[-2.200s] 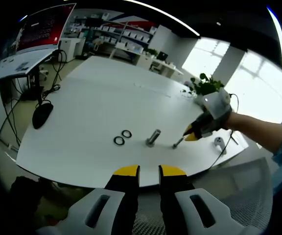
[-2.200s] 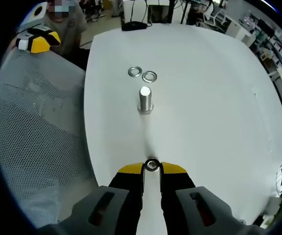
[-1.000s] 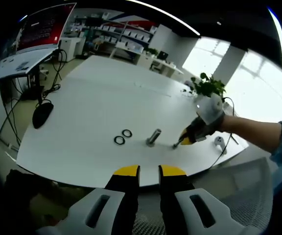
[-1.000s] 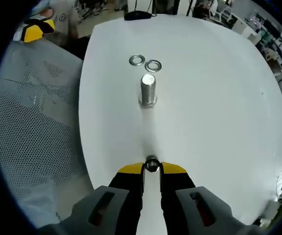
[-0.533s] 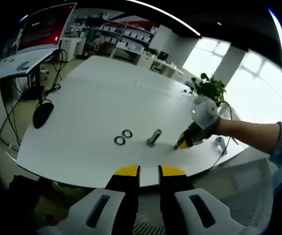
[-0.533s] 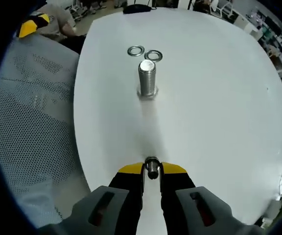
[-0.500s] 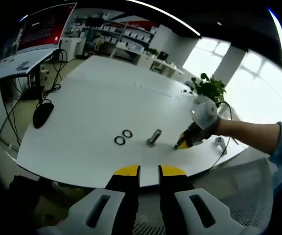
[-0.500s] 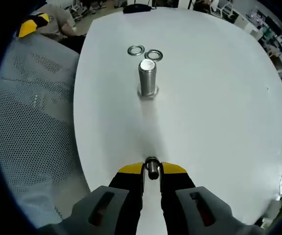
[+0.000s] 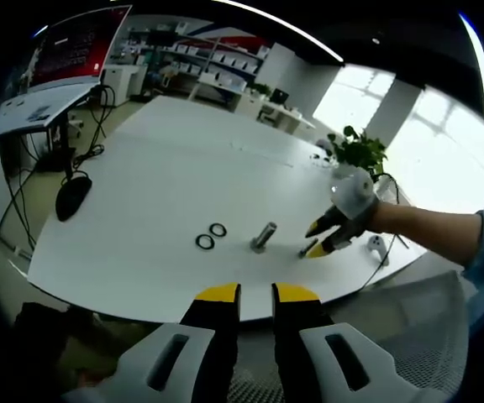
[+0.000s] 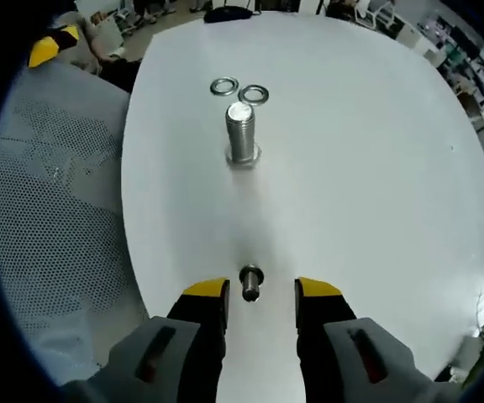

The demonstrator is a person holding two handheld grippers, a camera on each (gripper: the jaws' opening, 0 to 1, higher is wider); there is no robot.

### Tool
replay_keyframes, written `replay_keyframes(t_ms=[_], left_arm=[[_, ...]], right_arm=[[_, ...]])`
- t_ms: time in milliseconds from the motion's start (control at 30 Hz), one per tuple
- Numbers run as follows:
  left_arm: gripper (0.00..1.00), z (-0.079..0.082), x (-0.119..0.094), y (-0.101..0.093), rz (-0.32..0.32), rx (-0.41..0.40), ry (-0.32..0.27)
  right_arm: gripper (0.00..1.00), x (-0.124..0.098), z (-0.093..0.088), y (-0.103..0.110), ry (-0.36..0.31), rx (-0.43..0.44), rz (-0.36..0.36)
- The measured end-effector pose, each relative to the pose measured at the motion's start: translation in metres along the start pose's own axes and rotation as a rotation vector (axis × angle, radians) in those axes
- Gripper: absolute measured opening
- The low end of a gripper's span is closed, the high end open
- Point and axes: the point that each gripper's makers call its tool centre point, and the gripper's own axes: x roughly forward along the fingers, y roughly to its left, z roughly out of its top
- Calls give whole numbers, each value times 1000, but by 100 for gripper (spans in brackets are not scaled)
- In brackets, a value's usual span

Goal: Place the washer onto the threaded stud by aligning its center hole with the stud, sliding it down to the base, and recovering from edge contact or off-axis alignment until the washer reaches the visible bottom stop.

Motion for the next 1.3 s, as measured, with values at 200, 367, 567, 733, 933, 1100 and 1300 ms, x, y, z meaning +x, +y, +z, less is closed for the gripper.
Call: replay_keyframes(t_ms=[200,367,567,733,933,1100,1300], left_arm=[[12,0,0,-1,-1,-3,-4],[13,0,0,-1,-5,1,-1],[13,-2,0,-2,-6,9,9],[13,-1,0,0,11,1,7],[14,-2,-1,-1,7,2,5],[14,-2,-1,-1,6,5,5],[16,-2,-2,-2,5,1,1]], right_arm=[[45,-32,6,14,-100,109,63],[47,-66,11,20,-216,176,73],[50,-103,11,34,-337,223,76],[52,-125,4,50,-438,313,107],[54,-148,-7,57,-519,385,94],[53,-175,-13,60,-652,442,73],[52,-197,-24,64,-788,550,57]])
